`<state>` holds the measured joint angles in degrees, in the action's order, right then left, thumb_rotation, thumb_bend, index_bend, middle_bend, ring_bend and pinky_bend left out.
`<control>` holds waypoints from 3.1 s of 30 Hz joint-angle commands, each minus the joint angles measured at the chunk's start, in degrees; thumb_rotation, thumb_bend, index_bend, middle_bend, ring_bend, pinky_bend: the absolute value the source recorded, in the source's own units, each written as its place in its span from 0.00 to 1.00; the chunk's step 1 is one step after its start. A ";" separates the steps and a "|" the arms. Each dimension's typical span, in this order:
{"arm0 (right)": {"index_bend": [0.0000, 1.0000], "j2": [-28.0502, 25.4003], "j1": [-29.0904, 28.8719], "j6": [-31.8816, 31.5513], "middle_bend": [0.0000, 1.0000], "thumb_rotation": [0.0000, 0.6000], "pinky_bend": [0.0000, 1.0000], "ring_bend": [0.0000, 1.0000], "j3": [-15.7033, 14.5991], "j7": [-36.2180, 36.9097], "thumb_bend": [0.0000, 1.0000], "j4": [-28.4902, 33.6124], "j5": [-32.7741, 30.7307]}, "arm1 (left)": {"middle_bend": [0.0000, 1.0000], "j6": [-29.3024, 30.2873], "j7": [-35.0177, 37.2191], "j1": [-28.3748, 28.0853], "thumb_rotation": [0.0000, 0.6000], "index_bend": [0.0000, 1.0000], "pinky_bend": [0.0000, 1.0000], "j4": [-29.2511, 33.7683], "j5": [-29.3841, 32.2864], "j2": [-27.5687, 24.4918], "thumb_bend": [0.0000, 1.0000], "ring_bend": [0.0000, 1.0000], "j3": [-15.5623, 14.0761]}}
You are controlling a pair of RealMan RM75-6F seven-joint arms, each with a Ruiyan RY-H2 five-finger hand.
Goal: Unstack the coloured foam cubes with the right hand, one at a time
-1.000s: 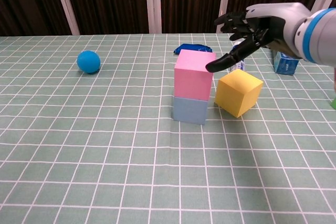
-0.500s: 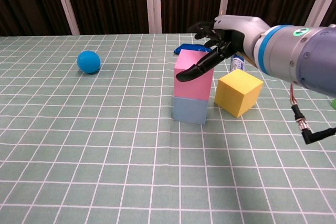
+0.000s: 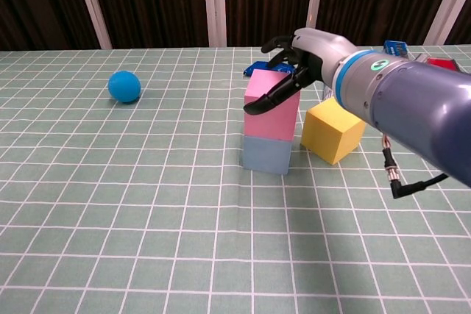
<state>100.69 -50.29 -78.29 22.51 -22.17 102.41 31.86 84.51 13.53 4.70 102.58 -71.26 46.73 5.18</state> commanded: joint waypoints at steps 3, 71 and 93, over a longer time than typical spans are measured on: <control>0.23 1.00 0.80 -0.35 0.28 1.00 0.00 0.07 -0.37 -0.57 0.15 -2.41 1.17 | 0.00 -0.05 -0.18 -0.05 1.00 0.18 0.00 0.03 0.01 0.06 0.25 0.00 -0.02; 0.44 -24.23 32.24 10.69 0.44 1.00 0.00 0.20 -16.91 28.25 0.19 0.77 33.53 | 0.00 1.68 -2.73 0.47 1.00 0.18 0.00 1.12 -0.12 0.73 0.26 0.00 -0.29; 0.16 -20.46 32.06 11.35 0.13 1.00 0.00 0.01 -15.60 25.28 0.15 0.07 32.83 | 0.00 1.20 -2.21 0.40 1.00 0.18 0.00 1.09 0.12 0.46 0.26 0.00 -0.19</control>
<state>80.44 -18.22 -67.13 7.00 3.25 102.30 64.68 85.70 11.31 5.10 103.67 -71.15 47.19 4.99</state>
